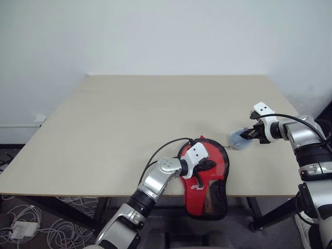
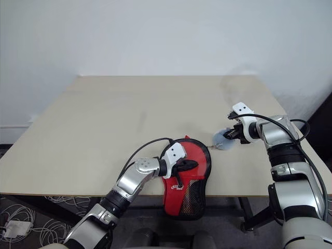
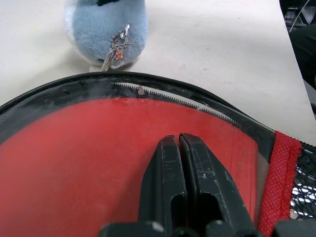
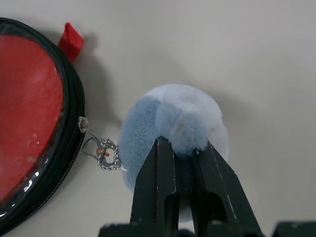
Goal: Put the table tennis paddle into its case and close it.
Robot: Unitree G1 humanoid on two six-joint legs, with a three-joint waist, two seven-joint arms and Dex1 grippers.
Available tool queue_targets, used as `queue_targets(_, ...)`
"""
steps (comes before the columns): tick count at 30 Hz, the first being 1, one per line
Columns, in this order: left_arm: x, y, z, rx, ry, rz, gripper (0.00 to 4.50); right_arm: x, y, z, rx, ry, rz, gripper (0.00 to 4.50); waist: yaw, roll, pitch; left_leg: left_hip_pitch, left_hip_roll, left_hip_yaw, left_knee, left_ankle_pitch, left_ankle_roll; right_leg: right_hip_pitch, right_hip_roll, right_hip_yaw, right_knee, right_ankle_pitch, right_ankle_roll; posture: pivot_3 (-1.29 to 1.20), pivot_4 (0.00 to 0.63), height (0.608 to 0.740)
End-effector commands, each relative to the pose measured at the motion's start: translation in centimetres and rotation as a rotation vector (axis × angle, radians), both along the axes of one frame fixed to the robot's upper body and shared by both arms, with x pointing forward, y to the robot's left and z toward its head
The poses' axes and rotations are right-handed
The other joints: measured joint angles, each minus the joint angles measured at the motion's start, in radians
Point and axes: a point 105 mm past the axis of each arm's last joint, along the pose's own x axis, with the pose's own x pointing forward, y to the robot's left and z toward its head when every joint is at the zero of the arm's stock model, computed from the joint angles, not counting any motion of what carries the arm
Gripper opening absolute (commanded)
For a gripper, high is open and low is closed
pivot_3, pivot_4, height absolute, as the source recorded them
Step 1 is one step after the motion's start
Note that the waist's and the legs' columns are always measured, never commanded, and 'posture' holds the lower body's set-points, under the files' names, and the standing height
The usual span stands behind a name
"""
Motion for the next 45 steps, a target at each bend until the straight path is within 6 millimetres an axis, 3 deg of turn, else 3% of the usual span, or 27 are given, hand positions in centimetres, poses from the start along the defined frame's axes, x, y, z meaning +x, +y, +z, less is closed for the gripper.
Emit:
queue_targets(1,-1.2,1.6,-4.4,0.129,0.116,0.014,0.00,1.0,-0.5,3.0,0.002,-0.101,-0.042,1.57,-0.002,0.000,0.000,0.000,0.000,0.000,0.000,0.000,0.000,0.000,0.000,0.000,0.000,0.000,0.000,0.00,0.000,0.740)
queue_targets(5,-1.1,1.6,-4.4,0.130,0.115,0.016,0.00,1.8,0.4,4.7,0.122,-0.113,-0.069,3.00,-0.005,0.001,-0.001,0.000,0.000,0.000,0.000,0.000,0.000,0.000,0.000,0.000,0.000,0.000,0.000,0.00,0.000,0.740)
queue_targets(9,-1.1,1.7,-4.4,0.131,0.115,0.020,0.00,1.6,1.0,7.4,0.241,-0.144,0.024,3.00,-0.005,0.001,-0.001,0.000,0.000,0.000,0.000,0.000,0.000,0.000,0.000,0.000,0.000,0.000,0.000,0.00,0.000,0.740)
queue_targets(15,-1.0,1.8,-4.5,0.135,0.114,0.019,0.00,1.6,-0.4,7.8,0.124,-0.164,0.145,3.00,-0.007,0.002,-0.001,0.001,0.000,0.000,0.000,0.000,0.001,0.001,0.000,0.000,-0.001,0.000,0.000,0.00,0.000,0.740)
queue_targets(20,-1.0,1.8,-4.5,0.137,0.113,0.017,0.00,2.7,-1.2,6.5,-0.029,-0.119,0.141,3.00,-0.009,0.007,-0.005,0.002,0.000,0.002,-0.001,0.000,0.001,0.001,0.000,0.001,-0.001,-0.001,0.000,0.00,0.000,0.740)
queue_targets(26,-1.2,1.9,-4.6,0.137,0.117,0.023,0.00,3.4,0.8,5.7,-0.071,-0.084,0.204,3.00,-0.011,0.008,-0.005,0.002,0.000,0.002,-0.001,0.000,0.001,0.001,0.000,0.002,0.000,-0.001,0.000,0.00,0.000,0.740)
queue_targets(32,-1.2,2.0,-4.7,0.132,0.119,0.049,0.00,3.4,2.7,2.6,-0.140,0.000,0.240,3.00,-0.010,0.008,-0.005,0.002,0.000,0.001,-0.001,0.000,0.000,0.001,0.001,0.002,0.000,0.000,0.000,0.00,0.000,0.740)
queue_targets(38,-1.4,2.4,-4.7,0.129,0.125,0.072,0.00,3.3,2.0,0.6,-0.189,0.008,0.202,3.00,-0.011,0.008,-0.006,0.002,0.000,0.001,-0.001,0.000,0.000,0.001,0.001,0.002,0.000,0.000,0.000,0.00,0.000,0.740)
queue_targets(45,-1.6,2.4,-4.7,0.130,0.130,0.075,0.00,3.5,0.5,0.0,-0.189,-0.011,0.097,3.00,-0.012,0.009,-0.006,0.003,0.001,0.001,-0.001,0.000,0.000,0.002,0.001,0.002,0.000,0.000,0.000,0.00,0.000,0.740)
